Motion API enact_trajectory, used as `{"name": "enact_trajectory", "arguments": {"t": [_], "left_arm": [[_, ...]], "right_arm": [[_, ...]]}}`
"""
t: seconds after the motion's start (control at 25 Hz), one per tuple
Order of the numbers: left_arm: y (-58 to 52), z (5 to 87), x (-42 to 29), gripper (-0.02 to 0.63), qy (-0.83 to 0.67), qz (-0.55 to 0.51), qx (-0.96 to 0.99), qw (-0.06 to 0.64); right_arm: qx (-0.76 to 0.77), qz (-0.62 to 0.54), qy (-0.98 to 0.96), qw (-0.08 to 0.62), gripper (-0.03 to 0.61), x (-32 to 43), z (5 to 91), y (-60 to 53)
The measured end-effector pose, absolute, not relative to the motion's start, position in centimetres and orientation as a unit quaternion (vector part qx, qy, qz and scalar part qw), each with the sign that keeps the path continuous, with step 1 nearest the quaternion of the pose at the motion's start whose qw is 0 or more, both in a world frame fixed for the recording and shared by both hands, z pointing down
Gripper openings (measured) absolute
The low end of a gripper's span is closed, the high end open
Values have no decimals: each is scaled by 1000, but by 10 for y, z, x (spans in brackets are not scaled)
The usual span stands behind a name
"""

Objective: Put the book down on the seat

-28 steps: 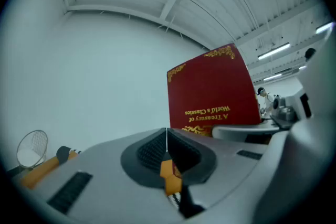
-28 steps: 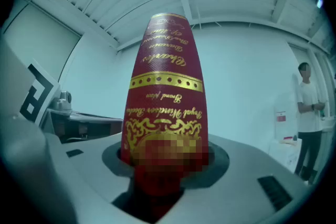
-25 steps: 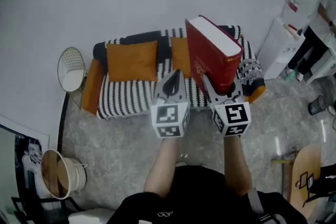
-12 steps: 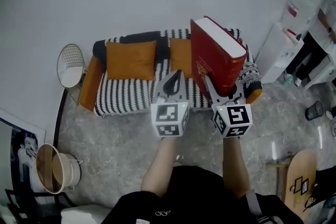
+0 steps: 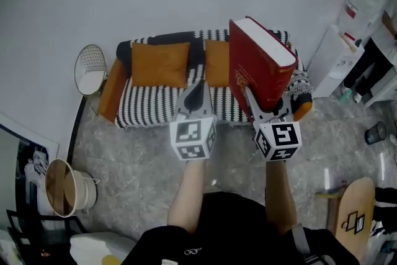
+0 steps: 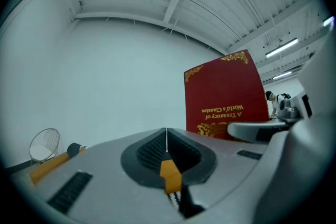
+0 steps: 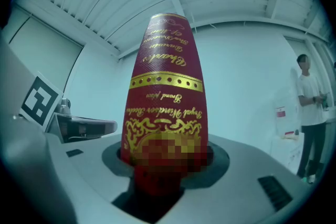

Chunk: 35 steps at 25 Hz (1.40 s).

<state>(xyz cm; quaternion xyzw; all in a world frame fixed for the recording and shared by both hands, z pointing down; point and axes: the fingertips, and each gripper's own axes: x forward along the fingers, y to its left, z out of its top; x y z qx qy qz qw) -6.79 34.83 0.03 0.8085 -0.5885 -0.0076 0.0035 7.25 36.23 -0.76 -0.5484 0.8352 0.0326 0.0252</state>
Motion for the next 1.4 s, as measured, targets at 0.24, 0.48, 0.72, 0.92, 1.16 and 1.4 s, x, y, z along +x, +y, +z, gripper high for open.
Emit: {"name": "enact_trajectory", "arguments": {"t": [0.24, 0.48, 0.72, 0.92, 1.16, 1.4], "left_arm": [[372, 7, -74, 14, -611, -15, 791, 9], [376, -12, -72, 14, -614, -28, 788, -9], [370, -22, -61, 14, -604, -43, 795, -20], [348, -28, -51, 14, -592, -55, 803, -37], [308, -26, -53, 14, -589, -67, 805, -36], [254, -9, -63, 14, -588, -44, 807, -17]], "right_arm": [[-548, 32, 836, 25, 210, 98, -2, 379], [-550, 53, 832, 46, 210, 111, -24, 386], [-547, 73, 832, 53, 210, 115, -31, 384], [-552, 93, 827, 55, 210, 124, -33, 365], [-549, 100, 828, 45, 210, 117, -28, 327], [-546, 74, 834, 32, 210, 99, -6, 266]]}}
